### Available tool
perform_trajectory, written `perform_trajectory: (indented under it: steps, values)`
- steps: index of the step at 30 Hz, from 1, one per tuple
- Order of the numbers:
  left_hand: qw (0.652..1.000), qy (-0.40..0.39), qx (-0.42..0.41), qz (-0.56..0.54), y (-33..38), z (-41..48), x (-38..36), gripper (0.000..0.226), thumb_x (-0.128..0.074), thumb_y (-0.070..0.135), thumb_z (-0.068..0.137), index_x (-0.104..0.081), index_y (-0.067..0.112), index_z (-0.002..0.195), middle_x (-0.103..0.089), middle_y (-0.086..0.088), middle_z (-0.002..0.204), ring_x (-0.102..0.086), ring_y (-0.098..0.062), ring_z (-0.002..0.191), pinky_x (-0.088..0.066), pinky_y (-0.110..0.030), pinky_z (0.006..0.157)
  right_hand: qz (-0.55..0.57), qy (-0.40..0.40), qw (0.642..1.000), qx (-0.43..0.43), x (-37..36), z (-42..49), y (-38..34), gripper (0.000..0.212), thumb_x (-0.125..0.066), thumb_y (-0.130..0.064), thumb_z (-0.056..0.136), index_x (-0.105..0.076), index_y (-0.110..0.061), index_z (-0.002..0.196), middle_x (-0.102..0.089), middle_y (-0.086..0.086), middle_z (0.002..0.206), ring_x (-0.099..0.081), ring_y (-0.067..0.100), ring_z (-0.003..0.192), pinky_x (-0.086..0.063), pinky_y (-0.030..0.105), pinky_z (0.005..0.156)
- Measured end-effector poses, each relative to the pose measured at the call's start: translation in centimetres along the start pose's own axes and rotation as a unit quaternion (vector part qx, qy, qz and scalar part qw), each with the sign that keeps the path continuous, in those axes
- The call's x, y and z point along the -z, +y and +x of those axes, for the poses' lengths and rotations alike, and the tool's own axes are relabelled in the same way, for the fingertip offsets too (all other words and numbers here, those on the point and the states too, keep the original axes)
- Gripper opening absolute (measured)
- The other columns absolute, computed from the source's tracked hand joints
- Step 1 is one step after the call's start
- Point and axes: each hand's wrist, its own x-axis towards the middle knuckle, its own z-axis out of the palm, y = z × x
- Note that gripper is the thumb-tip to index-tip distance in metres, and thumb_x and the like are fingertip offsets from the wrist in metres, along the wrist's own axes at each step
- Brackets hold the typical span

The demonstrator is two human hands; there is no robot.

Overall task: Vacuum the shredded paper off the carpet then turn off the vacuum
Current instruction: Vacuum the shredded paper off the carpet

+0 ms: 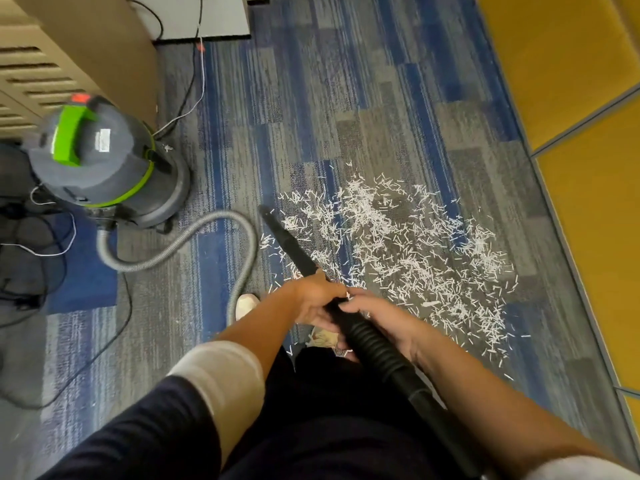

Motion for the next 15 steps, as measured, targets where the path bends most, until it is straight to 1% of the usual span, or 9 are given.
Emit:
perform_trajectory:
  steps: [1,2,3,6,9,10,12,14,15]
  values:
    - [1.0,-0.008,0.004,0.0,-0.1,-0.4,-0.1,0.013,-0.049,0.012,0.098,-0.047,0.02,0.108,-0.059,-0.01,0.086,-0.065,-0.022,0.077,-0.058,-0.035,0.076,-0.042,-0.003,0.999,-0.003,-0.1,0.3,-0.2,0.047,-0.058,-0.008,0.088,-0.037,-0.021,0.128,-0.057,0.017,0.075,-0.059,0.024,0.051,-0.053,0.03,0.042]
    - [1.0,-0.01,0.006,0.01,-0.3,-0.5,-0.2,0.01,-0.05,0.012,0.097,-0.049,0.022,0.094,-0.059,-0.009,0.089,-0.066,-0.023,0.082,-0.058,-0.035,0.077,-0.072,-0.008,0.997,-0.005,-0.4,0.5,-0.3,0.042,-0.057,-0.007,0.088,-0.039,-0.02,0.124,-0.055,0.016,0.071,-0.058,0.021,0.046,-0.051,0.028,0.04]
    - [1.0,-0.011,0.01,0.026,-0.5,-0.5,-0.2,0.012,-0.05,0.014,0.097,-0.053,0.023,0.09,-0.06,-0.009,0.092,-0.066,-0.023,0.087,-0.058,-0.033,0.076,-0.084,-0.01,0.996,-0.008,-0.6,0.6,-0.1,0.035,-0.055,-0.006,0.089,-0.04,-0.019,0.118,-0.053,0.014,0.069,-0.056,0.019,0.042,-0.05,0.025,0.038]
    - [0.998,-0.028,0.042,0.048,-0.8,-0.4,0.0,0.011,-0.051,0.02,0.097,-0.062,0.018,0.1,-0.061,-0.008,0.099,-0.065,-0.02,0.084,-0.058,-0.029,0.073,-0.058,-0.002,0.998,-0.016,-0.8,0.8,0.7,0.028,-0.049,-0.004,0.092,-0.04,-0.018,0.114,-0.051,0.015,0.068,-0.053,0.017,0.037,-0.047,0.023,0.034]
    - [0.996,-0.01,0.048,0.072,-0.6,-0.3,0.0,0.008,-0.051,0.021,0.097,-0.058,0.017,0.094,-0.061,-0.009,0.1,-0.063,-0.022,0.088,-0.055,-0.03,0.08,-0.035,0.003,0.999,-0.031,-0.7,0.9,0.8,0.02,-0.047,-0.004,0.093,-0.043,-0.015,0.109,-0.052,0.014,0.062,-0.053,0.017,0.036,-0.046,0.022,0.033]
    - [0.996,0.003,0.046,0.079,-0.6,-0.1,0.1,0.007,-0.054,0.022,0.096,-0.055,0.016,0.091,-0.062,-0.009,0.098,-0.064,-0.023,0.088,-0.055,-0.03,0.078,-0.038,0.001,0.998,-0.043,-0.7,1.0,0.7,0.013,-0.047,-0.006,0.093,-0.044,-0.013,0.103,-0.053,0.012,0.059,-0.053,0.018,0.036,-0.046,0.022,0.034]
    - [0.997,0.023,0.039,0.066,-0.7,0.1,0.2,0.008,-0.059,0.02,0.093,-0.056,0.013,0.096,-0.064,-0.009,0.095,-0.066,-0.022,0.084,-0.058,-0.027,0.065,-0.051,-0.001,0.997,-0.059,-0.7,1.2,0.7,0.008,-0.048,-0.008,0.092,-0.046,-0.011,0.099,-0.053,0.011,0.058,-0.054,0.018,0.038,-0.047,0.023,0.036]
    - [0.998,0.026,0.04,0.036,-0.9,0.3,0.3,0.017,-0.06,0.015,0.092,-0.057,0.008,0.107,-0.066,-0.01,0.096,-0.067,-0.02,0.08,-0.056,-0.024,0.054,-0.047,-0.001,0.997,-0.054,-0.9,1.4,0.9,0.02,-0.048,-0.005,0.092,-0.043,-0.013,0.109,-0.054,0.012,0.059,-0.054,0.019,0.04,-0.048,0.024,0.037]
    - [0.999,0.018,0.042,0.026,-0.9,0.3,0.3,0.012,-0.058,0.013,0.093,-0.058,0.008,0.103,-0.065,-0.011,0.095,-0.066,-0.019,0.079,-0.057,-0.024,0.053,-0.042,-0.001,0.998,-0.045,-0.9,1.6,1.1,0.028,-0.048,-0.001,0.09,-0.041,-0.016,0.114,-0.055,0.013,0.061,-0.055,0.02,0.042,-0.049,0.025,0.038]
